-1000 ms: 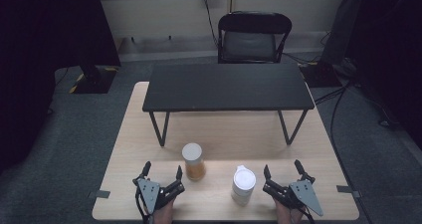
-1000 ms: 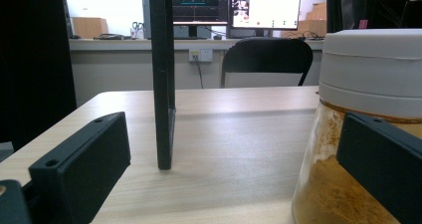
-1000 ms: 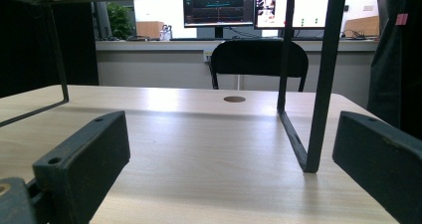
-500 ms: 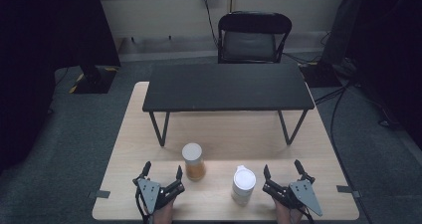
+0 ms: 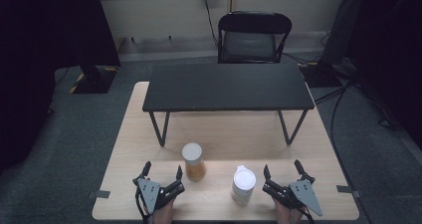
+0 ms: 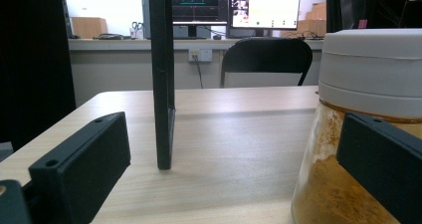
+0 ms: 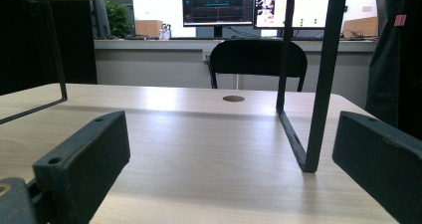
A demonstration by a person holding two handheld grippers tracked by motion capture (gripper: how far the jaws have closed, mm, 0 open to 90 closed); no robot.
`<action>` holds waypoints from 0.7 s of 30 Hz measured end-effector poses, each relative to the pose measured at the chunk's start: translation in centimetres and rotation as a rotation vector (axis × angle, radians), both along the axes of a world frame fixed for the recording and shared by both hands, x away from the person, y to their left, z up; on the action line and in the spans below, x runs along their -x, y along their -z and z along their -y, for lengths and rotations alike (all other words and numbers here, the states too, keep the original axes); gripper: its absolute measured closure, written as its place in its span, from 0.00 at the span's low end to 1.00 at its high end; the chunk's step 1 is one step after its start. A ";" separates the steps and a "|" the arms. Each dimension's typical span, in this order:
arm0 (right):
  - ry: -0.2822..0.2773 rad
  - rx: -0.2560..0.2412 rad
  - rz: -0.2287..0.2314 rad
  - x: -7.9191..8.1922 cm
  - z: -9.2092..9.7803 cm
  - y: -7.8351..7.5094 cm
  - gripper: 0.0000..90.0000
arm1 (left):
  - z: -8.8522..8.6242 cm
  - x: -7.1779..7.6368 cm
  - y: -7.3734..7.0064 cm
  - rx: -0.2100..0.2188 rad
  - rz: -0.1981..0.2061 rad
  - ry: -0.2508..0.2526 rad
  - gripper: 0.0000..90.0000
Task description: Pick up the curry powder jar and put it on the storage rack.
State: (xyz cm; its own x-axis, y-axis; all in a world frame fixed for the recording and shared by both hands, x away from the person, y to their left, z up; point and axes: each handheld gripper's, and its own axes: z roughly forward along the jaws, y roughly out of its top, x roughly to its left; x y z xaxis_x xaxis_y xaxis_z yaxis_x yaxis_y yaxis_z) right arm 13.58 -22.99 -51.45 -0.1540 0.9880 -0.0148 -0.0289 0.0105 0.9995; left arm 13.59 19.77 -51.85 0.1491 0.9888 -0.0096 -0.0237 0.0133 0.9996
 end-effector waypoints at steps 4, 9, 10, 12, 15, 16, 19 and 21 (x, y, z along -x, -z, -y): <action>0.000 0.000 0.000 0.0 0.0 0.0 0.00 | 0.0 0.0 0.0 0.002 0.001 0.001 0.00; 0.000 0.000 0.000 0.0 0.0 0.0 0.00 | -0.2 0.0 0.0 0.006 0.000 0.005 0.00; 0.000 0.001 0.000 0.0 0.0 0.0 0.00 | -0.2 0.0 0.0 0.009 0.001 0.008 0.00; 0.000 0.001 0.000 0.0 0.0 0.0 0.00 | -0.4 0.0 0.1 0.027 0.000 0.018 0.00; 0.002 0.001 0.000 0.0 0.0 0.0 0.00 | -0.7 0.0 0.0 0.033 -0.003 0.028 0.00; 0.003 0.001 0.000 0.0 0.0 0.0 0.00 | -0.8 0.0 0.0 0.033 -0.001 0.033 0.00; 0.004 0.001 0.000 0.0 -0.1 0.0 0.00 | -0.8 0.1 -0.1 0.042 0.006 0.037 0.00; 0.005 0.000 0.000 0.0 -0.1 0.0 0.00 | -0.7 0.1 -0.2 0.034 0.011 0.035 0.00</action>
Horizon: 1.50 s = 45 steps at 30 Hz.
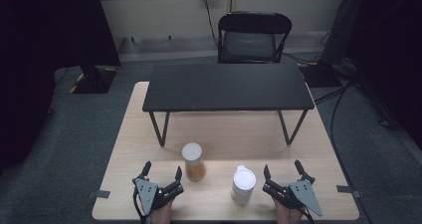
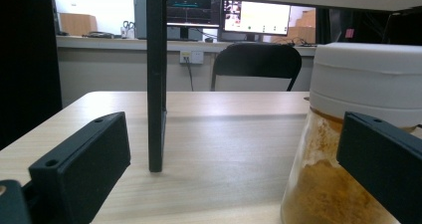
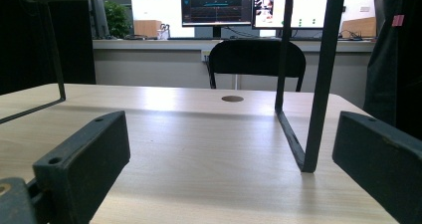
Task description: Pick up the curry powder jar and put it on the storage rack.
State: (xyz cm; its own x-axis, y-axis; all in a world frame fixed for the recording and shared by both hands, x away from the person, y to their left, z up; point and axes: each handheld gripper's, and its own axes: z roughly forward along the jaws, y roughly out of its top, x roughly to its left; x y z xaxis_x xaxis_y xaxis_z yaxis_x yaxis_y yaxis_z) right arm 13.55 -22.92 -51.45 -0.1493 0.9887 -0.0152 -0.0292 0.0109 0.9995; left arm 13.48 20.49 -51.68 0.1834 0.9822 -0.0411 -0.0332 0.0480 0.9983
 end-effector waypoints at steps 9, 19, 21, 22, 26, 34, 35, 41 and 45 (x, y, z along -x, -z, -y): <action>0.001 0.000 0.000 0.0 0.0 0.0 0.00 | -0.2 -0.1 -0.7 0.012 0.007 0.035 0.00; 0.001 0.000 0.000 0.0 0.0 0.0 0.00 | -0.5 -0.6 -1.7 0.024 0.016 0.101 0.00; 0.001 0.000 0.000 0.0 0.0 0.0 0.00 | -0.5 -0.7 -2.0 0.022 0.014 0.110 0.00; 0.001 0.000 0.000 0.0 0.0 0.0 0.00 | -0.4 -0.8 -2.0 0.020 0.015 0.115 0.00; 0.001 0.000 0.000 0.0 0.0 0.0 0.00 | -0.2 -0.9 -2.3 0.014 0.020 0.132 0.00; 0.002 0.000 0.000 0.0 0.0 0.0 0.00 | 0.1 -1.5 -3.0 0.006 0.028 0.171 0.00; 0.002 0.000 0.000 0.0 0.0 0.0 0.00 | 0.2 -1.6 -3.1 0.005 0.029 0.175 0.00; 0.004 0.000 0.000 0.0 -0.1 0.0 0.00 | 0.6 -2.2 -3.6 -0.004 0.035 0.210 0.00; 0.005 0.000 0.000 0.0 -0.1 0.0 0.00 | 0.9 -2.7 -3.8 -0.014 0.025 0.225 0.01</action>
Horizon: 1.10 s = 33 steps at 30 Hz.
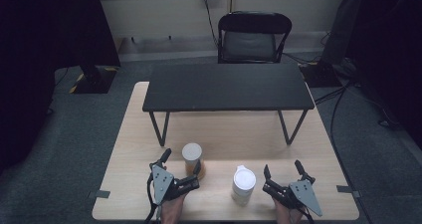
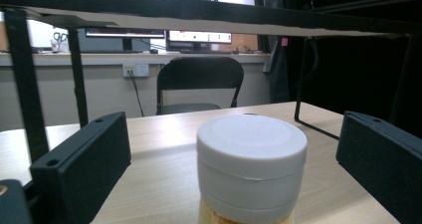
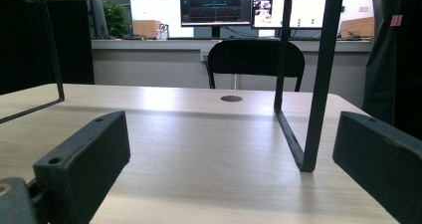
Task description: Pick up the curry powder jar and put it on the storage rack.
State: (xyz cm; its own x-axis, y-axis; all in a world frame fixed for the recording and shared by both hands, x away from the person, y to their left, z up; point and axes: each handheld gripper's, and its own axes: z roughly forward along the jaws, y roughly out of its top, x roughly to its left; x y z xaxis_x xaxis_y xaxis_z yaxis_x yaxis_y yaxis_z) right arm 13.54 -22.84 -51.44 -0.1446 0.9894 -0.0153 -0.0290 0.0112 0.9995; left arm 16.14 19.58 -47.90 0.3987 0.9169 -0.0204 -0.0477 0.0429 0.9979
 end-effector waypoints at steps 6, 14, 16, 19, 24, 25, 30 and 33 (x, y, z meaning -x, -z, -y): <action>0.000 0.000 0.000 0.0 0.0 0.0 0.00 | 0.4 -0.5 0.3 -0.007 -0.002 0.007 0.05; 0.000 0.000 0.000 0.0 0.0 0.0 0.00 | 0.8 -1.3 0.2 -0.008 -0.038 0.018 0.12; 0.000 0.000 0.000 0.0 0.0 0.0 0.00 | 0.9 -1.4 0.2 0.004 -0.059 0.012 0.17; 0.000 0.000 0.000 0.0 0.0 0.0 0.00 | 1.0 -1.7 0.2 -0.009 -0.067 0.011 0.20; -0.001 0.000 0.000 0.0 0.0 0.0 0.00 | 1.1 -1.7 0.4 -0.008 -0.068 0.013 0.25; -0.001 0.000 0.000 0.0 0.0 0.0 0.00 | 1.1 -1.7 0.4 -0.010 -0.067 0.016 0.26; -0.004 0.000 0.000 0.0 0.1 0.0 0.00 | 1.2 -1.9 0.2 -0.022 -0.088 0.020 0.30; -0.004 0.000 0.000 0.0 0.1 0.0 0.00 | 1.3 -1.8 0.2 -0.023 -0.080 0.018 0.35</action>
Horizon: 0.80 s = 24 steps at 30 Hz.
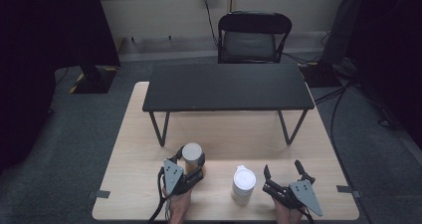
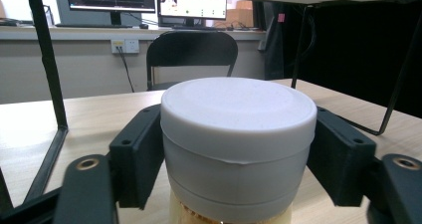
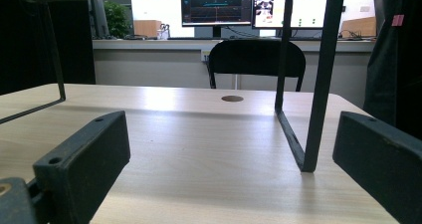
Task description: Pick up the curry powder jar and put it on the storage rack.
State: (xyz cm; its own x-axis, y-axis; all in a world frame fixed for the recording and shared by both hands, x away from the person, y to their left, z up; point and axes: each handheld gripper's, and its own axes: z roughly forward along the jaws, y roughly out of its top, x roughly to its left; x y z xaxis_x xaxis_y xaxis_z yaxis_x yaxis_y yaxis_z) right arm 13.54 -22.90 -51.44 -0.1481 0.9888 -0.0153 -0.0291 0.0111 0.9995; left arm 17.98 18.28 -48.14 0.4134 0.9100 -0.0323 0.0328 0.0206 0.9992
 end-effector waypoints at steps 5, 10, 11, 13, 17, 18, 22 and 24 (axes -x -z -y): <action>0.000 0.000 0.000 0.0 0.0 0.0 0.00 | 0.2 0.1 0.0 -0.004 0.002 -0.008 0.37; 0.000 0.000 0.000 0.0 0.0 0.0 0.00 | 0.3 0.1 0.0 -0.008 0.003 -0.015 0.38; 0.000 0.000 0.000 0.0 0.0 0.0 0.00 | 0.4 0.2 0.0 -0.011 0.003 -0.016 0.38; 0.000 0.000 0.000 0.0 0.0 0.0 0.00 | 0.5 0.2 -0.1 -0.008 0.000 -0.021 0.38; 0.000 0.000 0.000 0.0 0.0 0.0 0.00 | 0.5 0.2 -0.2 -0.007 -0.003 -0.021 0.38; 0.000 0.000 0.000 0.0 0.0 0.0 0.00 | 0.5 0.2 -0.2 -0.008 -0.004 -0.022 0.38; 0.000 0.000 0.000 0.0 0.0 0.0 0.00 | 0.5 0.2 -0.3 -0.009 -0.005 -0.023 0.38; 0.000 0.000 0.000 0.0 0.0 0.0 0.00 | 0.5 0.3 -0.3 -0.010 -0.007 -0.022 0.38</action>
